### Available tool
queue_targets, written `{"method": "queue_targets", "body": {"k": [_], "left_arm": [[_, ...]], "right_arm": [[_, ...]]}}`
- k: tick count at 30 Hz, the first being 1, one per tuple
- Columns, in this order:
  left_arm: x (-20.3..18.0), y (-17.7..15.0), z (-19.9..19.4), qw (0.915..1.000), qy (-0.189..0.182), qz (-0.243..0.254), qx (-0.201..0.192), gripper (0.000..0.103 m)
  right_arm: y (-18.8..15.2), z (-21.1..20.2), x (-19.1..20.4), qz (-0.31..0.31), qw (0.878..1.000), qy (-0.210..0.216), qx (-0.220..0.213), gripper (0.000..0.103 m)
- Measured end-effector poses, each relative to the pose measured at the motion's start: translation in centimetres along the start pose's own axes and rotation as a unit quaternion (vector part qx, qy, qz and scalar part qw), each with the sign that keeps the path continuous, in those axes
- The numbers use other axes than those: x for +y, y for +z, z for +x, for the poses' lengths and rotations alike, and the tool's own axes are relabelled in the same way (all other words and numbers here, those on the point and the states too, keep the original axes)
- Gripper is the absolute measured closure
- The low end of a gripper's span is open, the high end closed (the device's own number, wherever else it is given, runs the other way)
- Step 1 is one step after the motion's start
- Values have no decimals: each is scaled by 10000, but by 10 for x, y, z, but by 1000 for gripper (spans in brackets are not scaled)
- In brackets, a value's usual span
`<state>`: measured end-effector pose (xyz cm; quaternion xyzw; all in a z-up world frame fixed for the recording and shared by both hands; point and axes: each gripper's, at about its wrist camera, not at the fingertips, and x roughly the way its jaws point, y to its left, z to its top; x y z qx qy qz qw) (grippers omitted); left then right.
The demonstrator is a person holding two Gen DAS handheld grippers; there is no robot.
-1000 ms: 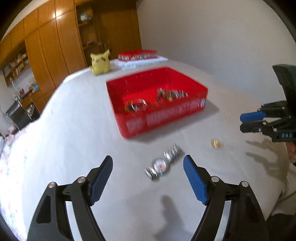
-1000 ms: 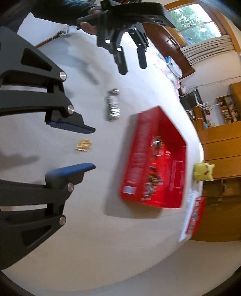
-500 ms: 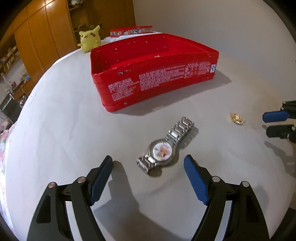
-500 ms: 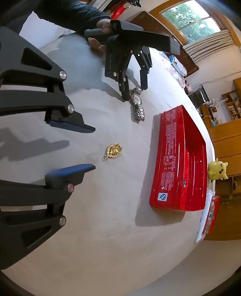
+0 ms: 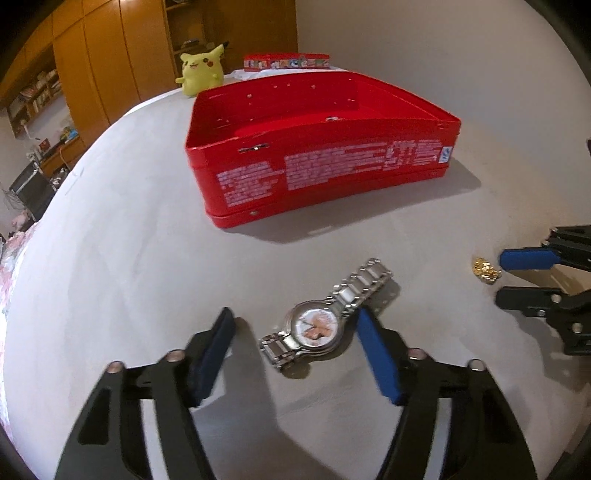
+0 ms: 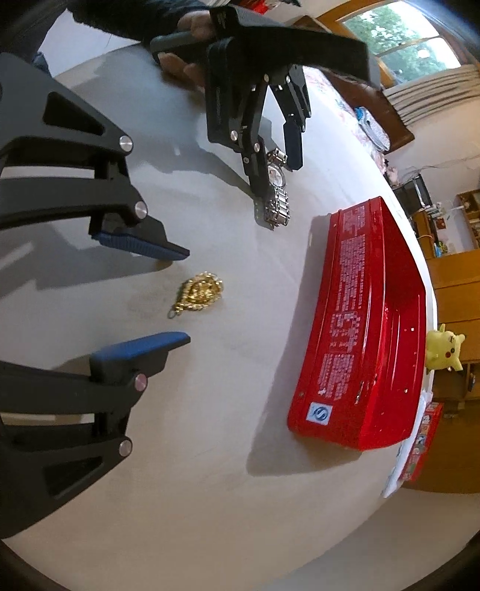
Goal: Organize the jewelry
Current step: 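Grasp the silver watch with the left tool while the right tool grasps the gold charm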
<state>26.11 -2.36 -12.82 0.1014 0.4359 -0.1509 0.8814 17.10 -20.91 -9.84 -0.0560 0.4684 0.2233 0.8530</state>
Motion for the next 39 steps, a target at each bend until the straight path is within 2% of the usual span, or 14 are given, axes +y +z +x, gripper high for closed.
{"method": "queue_targets", "body": {"k": [2,11,15,21,39], "left_arm": [[-4,1,0,10000,-32,43,-24,52],[-9,0,-1,10000,-9,20,-63,67],[-8,1,-2,10000,-8,-41,-58,68],[-9,1,-3,9999,32,-70,-82,68],[-10,-1,-5,9999,45,-44,-117,68]], "right_arm": [[3,3,1,-34,10000,-7,2,63],[10,10,3,-231,9997,-74,1,62],[9,10,6,-333,9994,-121,-18,64],[10,10,2,-280,9996,-69,-41,82],[12,7,0,-183,9998,60,-13,82]]}}
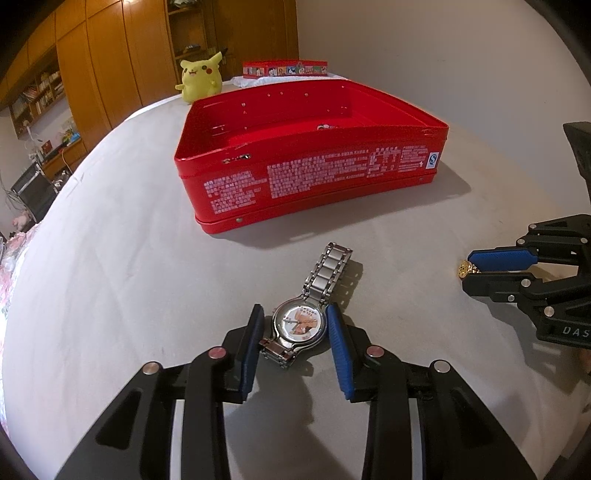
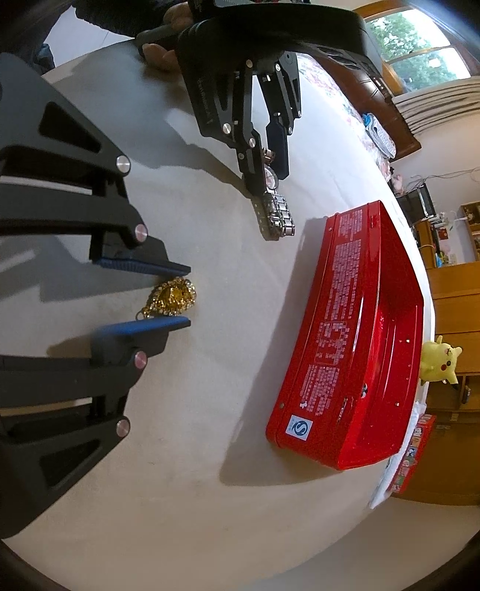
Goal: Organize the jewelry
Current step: 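Grasp the silver watch with the left tool while the right tool grasps the gold charm, then carry the watch and gold charm over the red tray with both tools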
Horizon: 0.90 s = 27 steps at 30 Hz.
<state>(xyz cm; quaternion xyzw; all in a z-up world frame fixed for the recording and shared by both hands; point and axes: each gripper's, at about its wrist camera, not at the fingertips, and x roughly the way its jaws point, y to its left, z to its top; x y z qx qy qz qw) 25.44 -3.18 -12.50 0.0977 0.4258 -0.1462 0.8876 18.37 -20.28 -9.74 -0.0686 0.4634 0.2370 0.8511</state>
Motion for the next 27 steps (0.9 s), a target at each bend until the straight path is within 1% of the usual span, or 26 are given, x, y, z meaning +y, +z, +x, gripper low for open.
{"method": "queue_targets", "body": {"k": [4,10,18,27], "left_arm": [[0,0,-1,10000,0,2,4,68],[-2,1,-14,9999,26,40,-99,68],[-9,3,-40,9994,109,131,-290,68],[-14,13,-73,9978,215,267,-565,68]], "right_arm": [[0,-1,1,0,10000,10,3,83],[0,-8,2,17,10000,0,-61,83],[-1,-21,6,26,9999,-5,-169,83],[2,-45,10,-49,9993,-52,-364,83]]}}
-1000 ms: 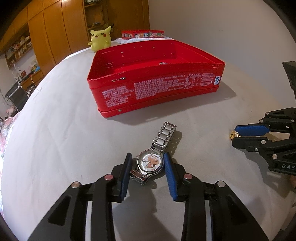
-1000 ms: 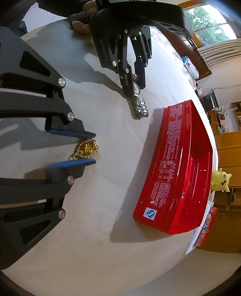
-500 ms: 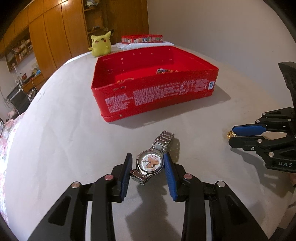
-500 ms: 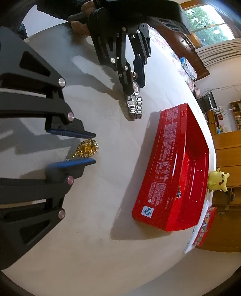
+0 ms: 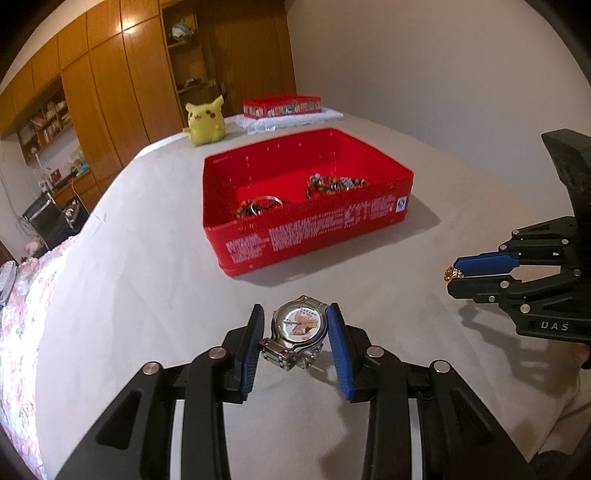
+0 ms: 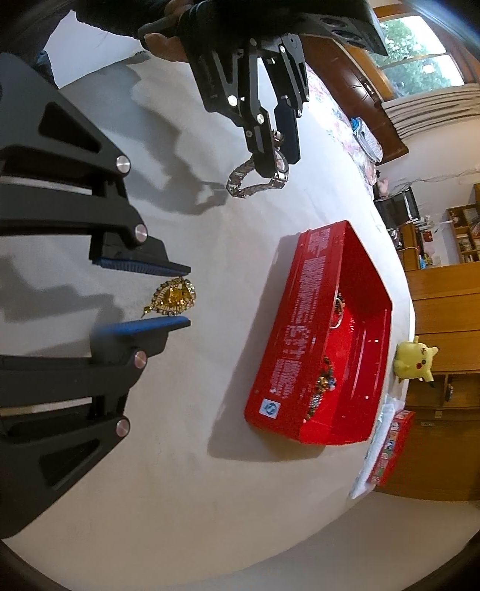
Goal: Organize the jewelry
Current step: 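Carry the watch and gold charm over the red tray with both tools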
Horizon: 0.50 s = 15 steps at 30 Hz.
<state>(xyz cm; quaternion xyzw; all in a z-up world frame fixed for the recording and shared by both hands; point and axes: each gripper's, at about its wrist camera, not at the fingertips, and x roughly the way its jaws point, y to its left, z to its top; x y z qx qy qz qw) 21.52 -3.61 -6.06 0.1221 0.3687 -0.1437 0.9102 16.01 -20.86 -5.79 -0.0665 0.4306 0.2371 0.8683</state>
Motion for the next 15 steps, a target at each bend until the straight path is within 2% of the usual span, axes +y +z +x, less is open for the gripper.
{"method": "queue_targets", "body": {"k": [15], "left_arm": [[4,26,-42,9990,142,120,-409,68]], "right_arm": [[19,-34,3,-84,9995,59,-296,83]]}}
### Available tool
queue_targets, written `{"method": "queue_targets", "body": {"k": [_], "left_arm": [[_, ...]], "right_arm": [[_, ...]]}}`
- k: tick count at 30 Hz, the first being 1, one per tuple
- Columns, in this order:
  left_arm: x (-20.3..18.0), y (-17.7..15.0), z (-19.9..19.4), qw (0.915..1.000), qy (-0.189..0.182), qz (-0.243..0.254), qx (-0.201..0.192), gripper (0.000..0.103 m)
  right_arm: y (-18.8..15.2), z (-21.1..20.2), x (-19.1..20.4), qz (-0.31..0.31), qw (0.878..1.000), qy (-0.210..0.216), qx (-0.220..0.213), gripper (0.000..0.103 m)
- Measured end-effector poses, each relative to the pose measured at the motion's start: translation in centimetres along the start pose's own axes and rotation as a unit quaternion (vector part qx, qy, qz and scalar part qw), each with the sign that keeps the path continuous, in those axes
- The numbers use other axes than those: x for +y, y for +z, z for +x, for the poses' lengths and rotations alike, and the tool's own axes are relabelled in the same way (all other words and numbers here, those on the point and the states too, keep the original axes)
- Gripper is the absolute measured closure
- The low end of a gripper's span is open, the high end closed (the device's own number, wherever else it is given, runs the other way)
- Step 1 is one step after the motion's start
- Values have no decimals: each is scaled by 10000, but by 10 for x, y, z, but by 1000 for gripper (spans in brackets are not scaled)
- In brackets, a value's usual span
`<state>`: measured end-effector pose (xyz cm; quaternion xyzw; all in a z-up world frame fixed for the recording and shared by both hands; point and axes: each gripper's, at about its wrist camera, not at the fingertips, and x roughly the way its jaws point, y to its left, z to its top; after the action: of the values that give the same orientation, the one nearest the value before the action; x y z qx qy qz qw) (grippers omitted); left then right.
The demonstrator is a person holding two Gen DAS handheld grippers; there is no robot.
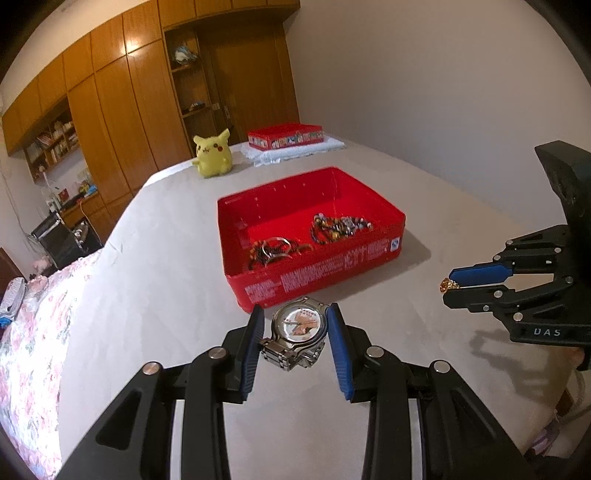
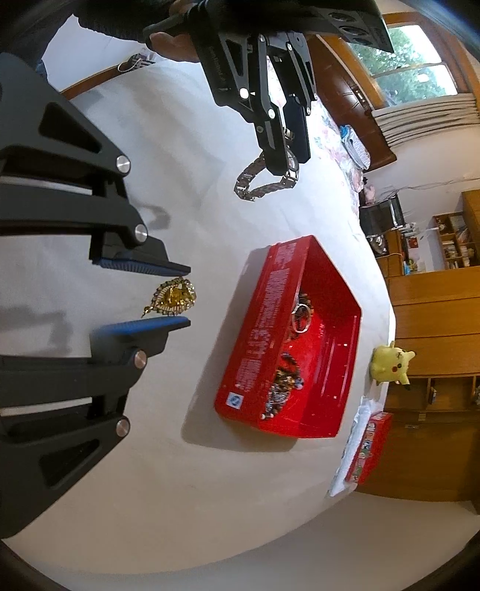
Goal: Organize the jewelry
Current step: 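Carry the watch and gold charm over the red tray with both tools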
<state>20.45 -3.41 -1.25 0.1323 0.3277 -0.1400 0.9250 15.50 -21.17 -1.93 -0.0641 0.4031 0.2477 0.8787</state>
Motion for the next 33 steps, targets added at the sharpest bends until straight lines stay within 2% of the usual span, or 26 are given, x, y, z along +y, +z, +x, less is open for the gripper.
{"method": "queue_targets", "body": {"k": [10,12,13,14,19,24,25,26,27,28,29,31,33], "left_arm": [[10,26,-11,9997,81,-7,-213,68],[13,34,-13,9996,95,-1,-252,74],[13,36,-14,9996,71,8,-274,95],[15,41,-14,9996,71,14,-281,103],[22,56,-13,9994,39,-57,-337,103],[21,57,-16,9993,-6,46,-371,103],[19,54,-15,9994,-106,120,-297,101],[16,47,-12,9992,-316,194,-119,87],[13,37,-8,9985,-482,239,54,70],[9,28,-6,9981,-529,279,125,33],[3,11,-2,9977,-525,402,133,18],[-4,-14,8,9965,-525,595,249,18],[-4,-38,25,9944,-709,547,559,20]], "right_arm": [[26,-17,-4,-102,9998,-12,-165,83],[34,-19,-5,-120,9997,-21,-200,83],[37,-21,-5,-128,9997,-26,-218,83],[41,-22,-6,-139,9996,-20,-238,83],[56,-26,-12,-106,9995,-11,-305,83],[60,-29,-13,-129,9994,9,-335,83],[59,-29,-13,-116,9993,27,-342,83],[58,-28,-13,-102,9994,45,-341,83],[56,-27,-13,-76,9994,69,-339,83],[53,-25,-14,-43,9994,91,-335,83],[51,-25,-15,-22,9994,110,-325,83],[46,-20,-18,41,9995,136,-269,83],[42,-15,-21,81,9996,141,-214,83]]}}
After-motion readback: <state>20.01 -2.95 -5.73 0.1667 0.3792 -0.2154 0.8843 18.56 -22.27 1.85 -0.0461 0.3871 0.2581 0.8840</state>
